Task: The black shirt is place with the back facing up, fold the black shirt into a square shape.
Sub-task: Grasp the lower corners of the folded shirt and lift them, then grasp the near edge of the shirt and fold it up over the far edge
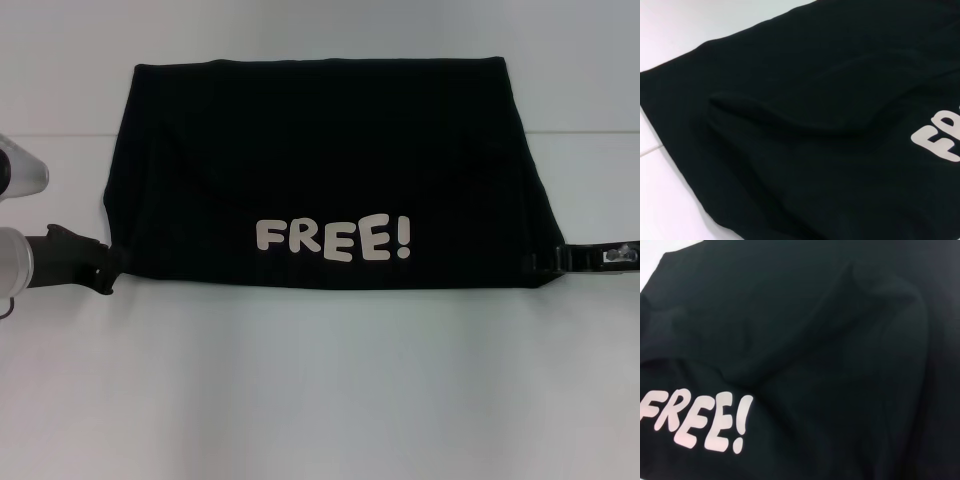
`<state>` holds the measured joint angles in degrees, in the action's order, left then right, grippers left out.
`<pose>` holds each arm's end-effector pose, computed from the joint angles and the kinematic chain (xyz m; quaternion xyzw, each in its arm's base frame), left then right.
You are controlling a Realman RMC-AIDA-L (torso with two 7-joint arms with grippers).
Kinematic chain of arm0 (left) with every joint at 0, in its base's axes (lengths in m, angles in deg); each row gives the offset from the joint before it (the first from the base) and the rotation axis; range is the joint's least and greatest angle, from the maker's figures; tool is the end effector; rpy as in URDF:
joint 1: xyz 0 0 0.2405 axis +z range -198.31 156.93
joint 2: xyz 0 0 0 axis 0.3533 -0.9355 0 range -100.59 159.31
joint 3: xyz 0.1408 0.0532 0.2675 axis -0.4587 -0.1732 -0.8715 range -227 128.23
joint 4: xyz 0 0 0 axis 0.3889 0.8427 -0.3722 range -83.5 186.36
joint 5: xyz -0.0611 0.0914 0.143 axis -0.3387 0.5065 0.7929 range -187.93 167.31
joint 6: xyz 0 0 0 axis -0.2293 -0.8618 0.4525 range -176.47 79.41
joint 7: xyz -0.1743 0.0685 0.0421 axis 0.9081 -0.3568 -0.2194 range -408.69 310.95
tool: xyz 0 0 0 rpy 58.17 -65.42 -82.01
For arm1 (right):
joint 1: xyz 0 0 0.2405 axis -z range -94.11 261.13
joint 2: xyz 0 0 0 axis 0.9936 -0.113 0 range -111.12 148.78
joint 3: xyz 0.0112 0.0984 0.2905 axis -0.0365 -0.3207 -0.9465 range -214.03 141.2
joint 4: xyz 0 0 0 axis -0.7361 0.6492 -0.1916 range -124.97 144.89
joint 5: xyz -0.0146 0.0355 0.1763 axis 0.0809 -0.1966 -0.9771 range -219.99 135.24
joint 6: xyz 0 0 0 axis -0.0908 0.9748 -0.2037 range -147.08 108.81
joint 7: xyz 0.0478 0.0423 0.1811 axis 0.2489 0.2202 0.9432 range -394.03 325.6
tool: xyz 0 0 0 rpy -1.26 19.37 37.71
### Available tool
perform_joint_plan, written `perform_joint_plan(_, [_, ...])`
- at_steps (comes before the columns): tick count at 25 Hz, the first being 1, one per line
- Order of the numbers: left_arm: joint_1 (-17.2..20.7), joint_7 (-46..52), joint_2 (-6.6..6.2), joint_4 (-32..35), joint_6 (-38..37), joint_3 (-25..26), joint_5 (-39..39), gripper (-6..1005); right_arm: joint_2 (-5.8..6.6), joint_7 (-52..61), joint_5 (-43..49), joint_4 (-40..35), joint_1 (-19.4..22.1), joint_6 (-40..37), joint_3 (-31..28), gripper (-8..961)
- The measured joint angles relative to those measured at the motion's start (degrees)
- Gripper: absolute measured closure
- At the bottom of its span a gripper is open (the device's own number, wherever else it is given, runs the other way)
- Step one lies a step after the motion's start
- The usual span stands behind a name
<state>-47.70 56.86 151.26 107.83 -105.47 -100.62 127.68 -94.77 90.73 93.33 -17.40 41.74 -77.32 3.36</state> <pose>-0.3465 0.4022 -0.0379 -0.8845 -0.3016 0.0194 0.3554 0.3323 0.4362 -0.0527 -0.7961 0.5429 0.0785 0.2555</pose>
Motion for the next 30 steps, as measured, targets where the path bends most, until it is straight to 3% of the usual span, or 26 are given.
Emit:
perform_joint_plan(6, [0.20, 0.19, 0.10, -0.11, -0.03, 0.00, -0.05, 974, 0.49, -0.80, -0.01, -0.14, 0.26, -0.42, 0.02, 785])
perform_joint_plan(11, [1.44, 1.66, 0.81, 2.78, -3.26, 0.18, -0.46, 970, 0.94, -2.52, -0.04, -2.04, 1.94, -4.06, -0.85, 948])
perform_joint_plan(15, [4.23, 3.98, 1.80, 8.57, -10.18, 0.45, -0.54, 967, 1.18, -5.75, -0.10, -5.46, 4.98, -10.37, -2.82, 948])
perform_joint_plan(20, [8.13, 4.85, 2.15, 15.88, -24.81, 1.83, -2.78, 962, 2.73, -10.80, -0.18, -9.43, 9.87, -20.28, -5.45, 949])
perform_joint_plan(24, [9.57, 3.44, 2.01, 17.57, -36.60, 4.40, -4.67, 959, 3.98, -15.43, -0.08, -11.43, 13.53, -29.48, -8.27, 949])
perform_joint_plan(30, [10.13, 2.17, 2.01, 17.28, -46.70, 9.27, -4.71, 953, 4.35, -18.45, 0.08, -14.05, 18.45, -37.27, -9.66, 949])
